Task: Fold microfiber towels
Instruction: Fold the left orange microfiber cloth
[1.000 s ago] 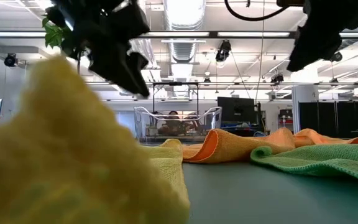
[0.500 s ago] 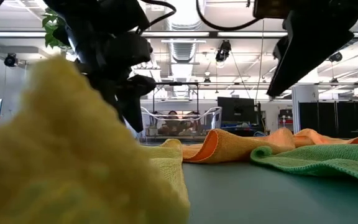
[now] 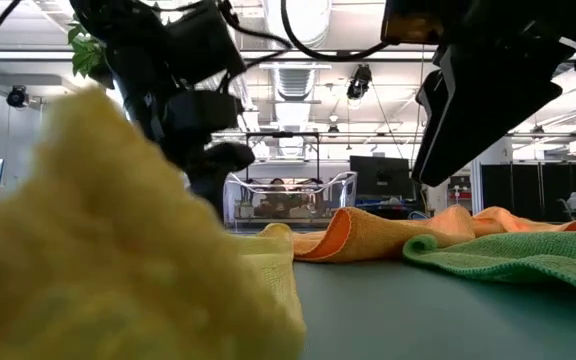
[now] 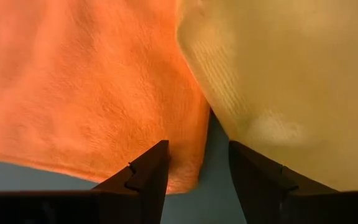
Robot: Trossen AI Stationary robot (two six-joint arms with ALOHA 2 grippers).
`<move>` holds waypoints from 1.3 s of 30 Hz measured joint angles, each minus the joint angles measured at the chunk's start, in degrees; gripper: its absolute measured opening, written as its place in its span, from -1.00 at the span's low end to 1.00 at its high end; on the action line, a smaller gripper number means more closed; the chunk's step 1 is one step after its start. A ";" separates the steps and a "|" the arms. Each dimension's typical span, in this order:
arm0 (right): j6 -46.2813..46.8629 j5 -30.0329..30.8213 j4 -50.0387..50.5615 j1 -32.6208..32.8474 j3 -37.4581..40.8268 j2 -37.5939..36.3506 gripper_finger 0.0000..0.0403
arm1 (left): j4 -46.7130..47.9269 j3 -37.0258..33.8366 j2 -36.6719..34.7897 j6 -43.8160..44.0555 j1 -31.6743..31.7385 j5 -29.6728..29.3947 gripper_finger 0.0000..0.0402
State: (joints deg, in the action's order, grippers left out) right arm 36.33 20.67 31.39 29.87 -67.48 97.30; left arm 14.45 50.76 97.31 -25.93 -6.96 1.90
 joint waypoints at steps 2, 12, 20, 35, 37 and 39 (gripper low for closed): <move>0.39 -0.08 0.10 -0.12 0.10 0.00 -0.05 | -0.33 0.28 1.03 0.01 -0.03 -2.44 -0.24; -0.24 -0.10 -2.49 -0.83 0.21 -0.40 -0.05 | -1.34 0.83 1.87 0.07 0.00 -5.96 -0.32; -5.50 -0.12 -11.12 -1.79 0.28 1.38 -0.05 | -2.30 0.59 1.93 0.06 0.33 -8.70 -0.90; -10.00 -2.80 -17.41 -5.25 0.32 5.57 -0.05 | -3.75 0.42 1.98 3.15 0.26 -7.34 -0.99; -10.03 -2.91 -17.37 -5.52 0.41 5.57 -0.05 | -3.78 0.42 1.98 3.17 0.26 -7.34 -0.99; -10.03 -3.02 -17.40 -5.99 0.57 5.57 -0.05 | -3.78 0.42 1.98 3.19 0.26 -7.28 -0.99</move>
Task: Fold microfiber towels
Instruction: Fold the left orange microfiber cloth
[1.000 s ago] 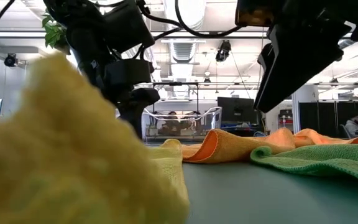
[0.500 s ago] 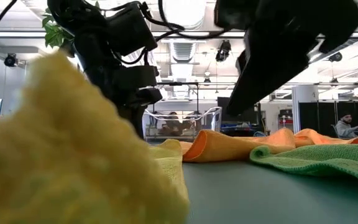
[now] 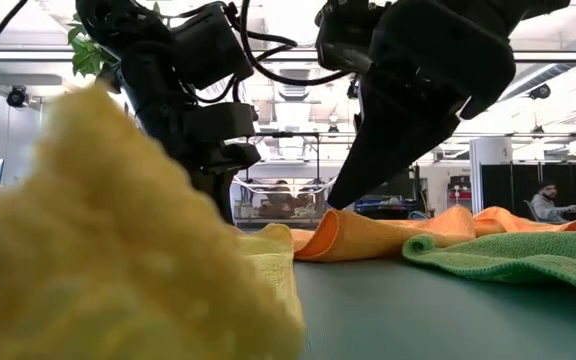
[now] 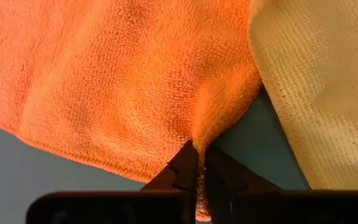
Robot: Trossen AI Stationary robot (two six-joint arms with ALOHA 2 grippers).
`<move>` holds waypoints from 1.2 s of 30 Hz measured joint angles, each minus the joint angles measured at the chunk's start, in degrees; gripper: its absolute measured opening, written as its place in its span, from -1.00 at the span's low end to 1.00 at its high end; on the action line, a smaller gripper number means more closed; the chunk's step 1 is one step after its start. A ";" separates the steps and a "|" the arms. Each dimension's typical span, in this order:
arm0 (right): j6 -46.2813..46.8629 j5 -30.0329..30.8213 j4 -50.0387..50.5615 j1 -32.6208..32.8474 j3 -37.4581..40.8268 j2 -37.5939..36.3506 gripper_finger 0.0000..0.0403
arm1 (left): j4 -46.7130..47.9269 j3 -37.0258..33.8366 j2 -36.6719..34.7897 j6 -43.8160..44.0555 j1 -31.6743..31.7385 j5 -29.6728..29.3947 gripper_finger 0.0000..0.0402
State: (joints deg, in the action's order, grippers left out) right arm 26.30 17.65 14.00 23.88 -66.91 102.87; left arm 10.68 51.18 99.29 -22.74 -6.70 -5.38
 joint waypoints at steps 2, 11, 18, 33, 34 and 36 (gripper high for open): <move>0.00 -0.31 -0.11 -0.57 0.26 0.19 -0.05 | 0.01 0.00 0.00 0.01 0.00 0.04 -0.99; 0.65 -9.32 -2.61 -1.39 0.50 2.83 -0.17 | -0.11 -0.04 -0.02 0.07 -0.02 0.12 -0.99; 0.99 -10.17 -2.59 -1.84 0.33 3.45 -0.45 | -0.25 -0.07 -0.02 0.07 -0.04 0.25 -0.99; 7.19 -12.09 -0.72 -1.86 -0.01 3.34 -0.95 | 0.76 0.36 -0.38 5.50 -0.11 1.35 -0.99; 7.58 -12.07 -0.32 -1.66 -0.03 3.11 -0.96 | 0.85 0.43 -0.52 5.91 -0.11 1.39 -0.99; 9.08 -12.06 -0.29 -1.28 -0.13 2.37 -0.96 | 1.51 0.75 -1.05 5.97 -0.15 1.39 -0.99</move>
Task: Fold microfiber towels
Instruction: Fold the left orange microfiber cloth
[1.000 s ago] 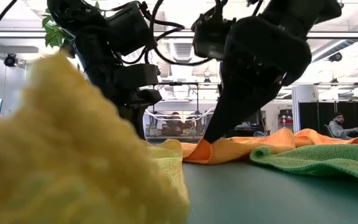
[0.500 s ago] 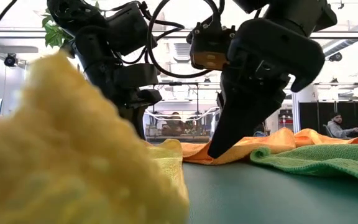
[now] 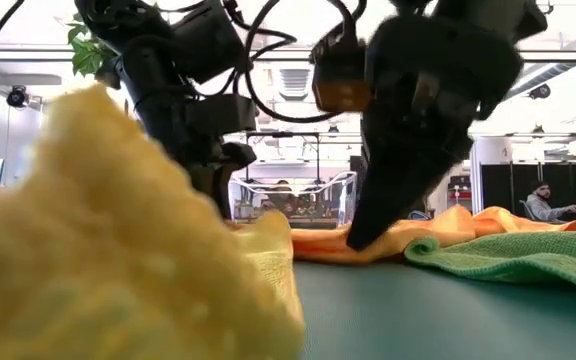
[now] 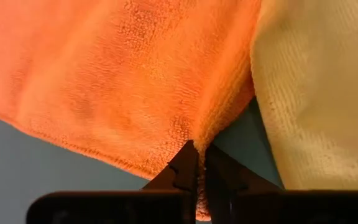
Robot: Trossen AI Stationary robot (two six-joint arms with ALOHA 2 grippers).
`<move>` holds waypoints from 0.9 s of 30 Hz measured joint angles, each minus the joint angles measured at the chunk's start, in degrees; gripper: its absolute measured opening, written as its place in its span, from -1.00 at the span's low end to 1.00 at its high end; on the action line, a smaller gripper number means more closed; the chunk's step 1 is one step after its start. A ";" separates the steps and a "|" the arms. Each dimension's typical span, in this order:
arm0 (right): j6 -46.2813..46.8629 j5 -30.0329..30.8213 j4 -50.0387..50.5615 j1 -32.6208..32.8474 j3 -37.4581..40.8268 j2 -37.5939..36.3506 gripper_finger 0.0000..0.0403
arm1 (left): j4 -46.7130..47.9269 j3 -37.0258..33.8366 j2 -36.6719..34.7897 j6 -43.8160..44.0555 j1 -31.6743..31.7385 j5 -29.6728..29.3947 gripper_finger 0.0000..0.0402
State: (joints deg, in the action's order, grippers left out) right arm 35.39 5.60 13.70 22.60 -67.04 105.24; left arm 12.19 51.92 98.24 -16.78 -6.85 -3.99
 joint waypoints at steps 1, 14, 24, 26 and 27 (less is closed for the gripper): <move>1.20 0.01 -0.05 0.17 -0.07 -0.65 -0.96 | 0.96 0.48 -0.39 0.02 0.00 0.00 -0.99; 13.74 7.00 6.16 4.19 -6.11 -5.69 -0.96 | 19.46 9.05 -9.21 -0.04 -1.10 3.73 -0.99; 22.53 13.15 26.59 6.39 -17.95 -5.82 -0.96 | 27.74 15.75 -13.05 -0.04 -2.34 3.63 -0.99; 24.06 14.37 30.73 6.55 -18.20 -5.82 -0.96 | 25.85 16.83 -12.73 -0.09 -2.18 1.23 -0.99; 24.36 14.75 32.33 6.55 -18.13 -5.82 -0.96 | 24.39 17.08 -12.27 -0.32 -1.82 -0.75 -0.99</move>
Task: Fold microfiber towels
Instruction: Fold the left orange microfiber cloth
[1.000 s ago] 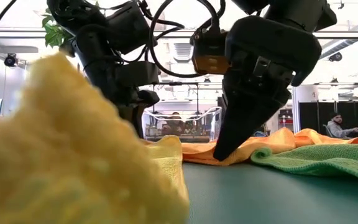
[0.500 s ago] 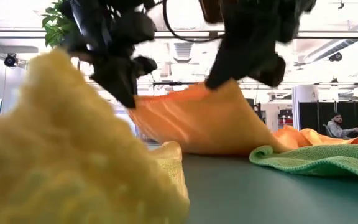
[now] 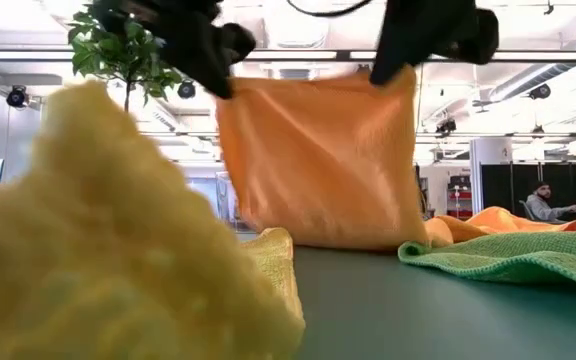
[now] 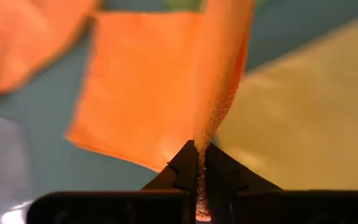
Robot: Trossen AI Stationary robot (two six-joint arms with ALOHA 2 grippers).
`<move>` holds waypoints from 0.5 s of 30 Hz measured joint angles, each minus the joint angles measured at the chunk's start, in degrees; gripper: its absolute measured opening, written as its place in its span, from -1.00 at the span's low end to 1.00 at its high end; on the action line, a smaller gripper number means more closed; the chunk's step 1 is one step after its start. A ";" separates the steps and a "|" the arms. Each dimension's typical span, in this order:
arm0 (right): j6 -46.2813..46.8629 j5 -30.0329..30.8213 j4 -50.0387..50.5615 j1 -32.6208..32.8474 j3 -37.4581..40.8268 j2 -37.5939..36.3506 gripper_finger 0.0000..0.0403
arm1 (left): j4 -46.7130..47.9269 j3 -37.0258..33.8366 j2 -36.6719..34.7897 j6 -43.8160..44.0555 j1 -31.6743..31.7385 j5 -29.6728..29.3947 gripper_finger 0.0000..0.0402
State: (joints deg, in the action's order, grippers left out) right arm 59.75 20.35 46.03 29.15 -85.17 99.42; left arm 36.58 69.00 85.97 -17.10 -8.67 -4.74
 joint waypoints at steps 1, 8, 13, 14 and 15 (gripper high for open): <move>0.13 0.46 1.42 -0.02 0.13 0.00 -0.96 | -1.59 0.01 0.67 -0.42 0.41 -1.70 -0.99; 7.12 6.98 12.99 -1.06 2.73 0.00 -0.96 | -6.72 -0.08 7.37 -1.36 3.88 -4.67 -0.99; 11.30 12.53 14.49 -2.13 5.66 0.00 -0.96 | -9.74 -0.12 11.71 -1.24 5.35 -12.30 -0.99; 11.38 12.42 13.98 -2.43 6.43 0.00 -0.96 | -10.65 -0.12 12.53 -1.25 5.65 -12.52 -0.99; 11.38 12.25 13.19 -2.66 7.33 0.00 -0.96 | -11.33 -0.12 13.25 -1.24 5.93 -12.59 -0.99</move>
State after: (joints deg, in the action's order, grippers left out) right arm 71.13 32.60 59.22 26.49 -77.85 99.42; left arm 25.25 68.88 99.21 -18.33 -2.74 -17.34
